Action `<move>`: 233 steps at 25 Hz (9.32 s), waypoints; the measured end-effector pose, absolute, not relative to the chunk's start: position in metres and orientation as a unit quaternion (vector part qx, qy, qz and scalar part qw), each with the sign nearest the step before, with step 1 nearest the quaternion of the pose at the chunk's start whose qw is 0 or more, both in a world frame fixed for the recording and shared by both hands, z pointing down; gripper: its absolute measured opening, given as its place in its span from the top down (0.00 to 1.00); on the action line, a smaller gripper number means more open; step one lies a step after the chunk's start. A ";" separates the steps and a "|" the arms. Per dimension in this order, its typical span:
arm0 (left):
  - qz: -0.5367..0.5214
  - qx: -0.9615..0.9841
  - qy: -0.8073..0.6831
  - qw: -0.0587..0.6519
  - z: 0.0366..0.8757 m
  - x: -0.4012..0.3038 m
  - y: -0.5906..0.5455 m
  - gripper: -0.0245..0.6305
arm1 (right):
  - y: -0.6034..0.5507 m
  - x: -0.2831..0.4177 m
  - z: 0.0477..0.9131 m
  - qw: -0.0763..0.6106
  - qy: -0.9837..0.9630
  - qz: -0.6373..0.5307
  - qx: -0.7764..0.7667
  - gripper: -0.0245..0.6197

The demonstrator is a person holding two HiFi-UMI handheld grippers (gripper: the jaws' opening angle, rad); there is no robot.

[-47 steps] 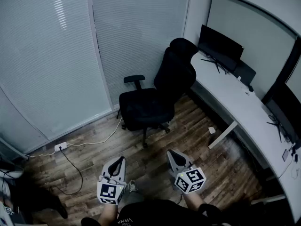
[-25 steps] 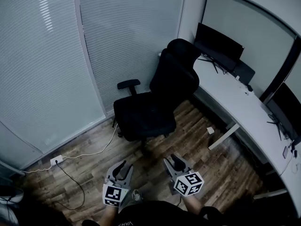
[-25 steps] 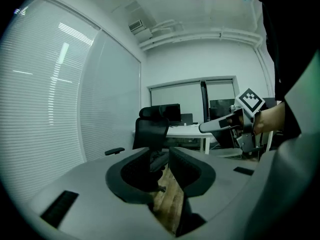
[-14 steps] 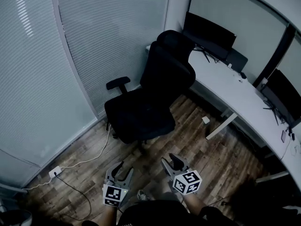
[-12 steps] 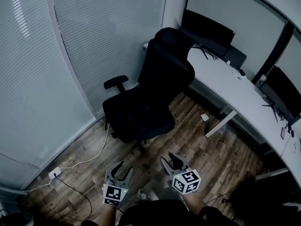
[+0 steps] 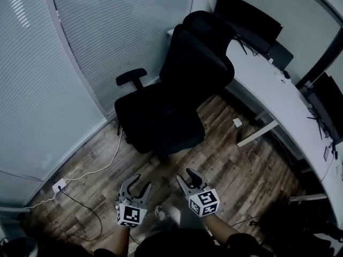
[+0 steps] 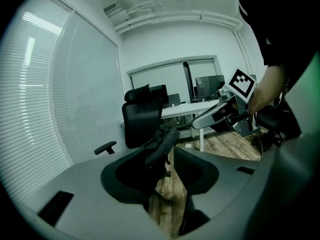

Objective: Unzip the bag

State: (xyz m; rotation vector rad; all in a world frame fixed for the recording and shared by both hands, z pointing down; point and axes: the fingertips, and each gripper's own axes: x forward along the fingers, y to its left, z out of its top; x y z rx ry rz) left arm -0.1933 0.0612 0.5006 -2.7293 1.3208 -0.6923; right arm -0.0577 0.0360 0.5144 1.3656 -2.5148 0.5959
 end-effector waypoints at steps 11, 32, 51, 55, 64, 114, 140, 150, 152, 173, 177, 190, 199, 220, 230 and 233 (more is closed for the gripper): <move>-0.222 -0.869 0.443 0.008 0.549 -0.192 0.030 0.70 | -0.020 -0.075 0.602 0.151 -0.850 0.176 0.473 0.71; -0.226 -0.868 0.443 -0.006 0.594 -0.253 0.077 0.70 | -0.075 -0.119 0.678 0.150 -0.775 0.164 0.591 0.71; -0.227 -0.872 0.433 -0.018 0.600 -0.232 0.070 0.70 | -0.061 -0.110 0.675 0.146 -0.802 0.200 0.544 0.86; -0.227 -0.874 0.430 -0.023 0.602 -0.217 0.062 0.70 | -0.058 -0.101 0.666 0.132 -0.816 0.214 0.521 0.87; -0.235 -0.873 0.427 -0.027 0.614 -0.186 0.034 0.70 | -0.056 -0.090 0.654 0.116 -0.843 0.238 0.468 0.87; -0.404 -0.816 0.394 0.123 0.651 -0.085 -0.113 0.80 | -0.085 -0.054 0.617 0.138 -0.901 0.314 0.264 0.87; -0.416 -0.781 0.464 0.026 0.654 -0.084 -0.124 0.81 | -0.122 0.032 0.609 0.120 -0.897 0.348 0.245 0.87; -0.422 -0.767 0.484 -0.002 0.654 -0.080 -0.127 0.80 | -0.133 0.060 0.605 0.109 -0.896 0.354 0.244 0.87; -0.424 -0.764 0.487 -0.009 0.655 -0.080 -0.127 0.80 | -0.135 0.065 0.604 0.108 -0.896 0.356 0.244 0.87; -0.437 -0.752 0.491 -0.041 0.663 -0.082 -0.131 0.80 | -0.180 0.127 0.611 0.088 -0.873 0.376 0.298 0.87; -0.437 -0.752 0.491 -0.044 0.663 -0.082 -0.132 0.80 | -0.192 0.136 0.614 0.078 -0.863 0.384 0.318 0.87; -0.432 -0.751 0.497 -0.054 0.665 -0.084 -0.134 0.80 | -0.219 0.147 0.626 0.081 -0.846 0.381 0.363 0.87; -0.443 -0.757 0.477 -0.055 0.661 -0.080 -0.127 0.78 | -0.195 0.137 0.619 0.123 -0.854 0.347 0.367 0.87; -0.303 -0.804 0.509 -0.049 0.561 -0.080 -0.092 0.62 | -0.132 0.115 0.547 0.088 -0.827 0.313 0.458 0.74; -0.232 -0.828 0.510 -0.009 0.484 -0.087 -0.063 0.63 | -0.099 0.096 0.476 0.052 -0.836 0.250 0.485 0.74; -0.216 -0.833 0.509 0.001 0.463 -0.091 -0.050 0.63 | -0.085 0.087 0.456 0.042 -0.842 0.233 0.485 0.74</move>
